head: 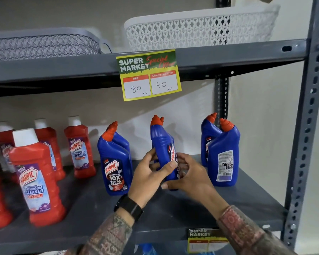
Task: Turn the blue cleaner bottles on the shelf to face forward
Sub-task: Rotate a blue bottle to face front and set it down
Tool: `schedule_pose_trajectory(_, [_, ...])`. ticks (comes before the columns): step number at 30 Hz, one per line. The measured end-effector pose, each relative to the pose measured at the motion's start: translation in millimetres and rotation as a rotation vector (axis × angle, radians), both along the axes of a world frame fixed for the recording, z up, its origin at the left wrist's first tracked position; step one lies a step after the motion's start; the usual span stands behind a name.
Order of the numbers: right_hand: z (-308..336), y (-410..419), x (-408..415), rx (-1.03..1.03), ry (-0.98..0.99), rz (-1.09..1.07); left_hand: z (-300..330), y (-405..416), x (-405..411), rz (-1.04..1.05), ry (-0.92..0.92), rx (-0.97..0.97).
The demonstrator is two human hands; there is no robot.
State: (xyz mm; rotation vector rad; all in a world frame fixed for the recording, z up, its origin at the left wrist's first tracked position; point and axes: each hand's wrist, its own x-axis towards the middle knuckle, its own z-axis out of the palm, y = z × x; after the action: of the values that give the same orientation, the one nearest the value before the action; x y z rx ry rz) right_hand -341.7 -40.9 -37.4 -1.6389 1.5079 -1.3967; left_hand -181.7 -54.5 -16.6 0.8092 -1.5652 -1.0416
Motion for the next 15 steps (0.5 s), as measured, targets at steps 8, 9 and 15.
schedule_pose_trajectory(8, [9.9, -2.9, -19.8, 0.038, -0.007, 0.073, -8.9, -6.0, 0.4, 0.141, 0.065, -0.046])
schedule_pose_trajectory(9, [12.0, -5.2, -22.6, 0.033, -0.001, 0.09, -7.7, -7.1, 0.9, 0.113, 0.065, -0.037])
schedule_pose_trajectory(15, [13.3, -11.3, -23.4, -0.025, 0.018, -0.045, -7.6, -12.2, 5.1, 0.063, -0.062, -0.101])
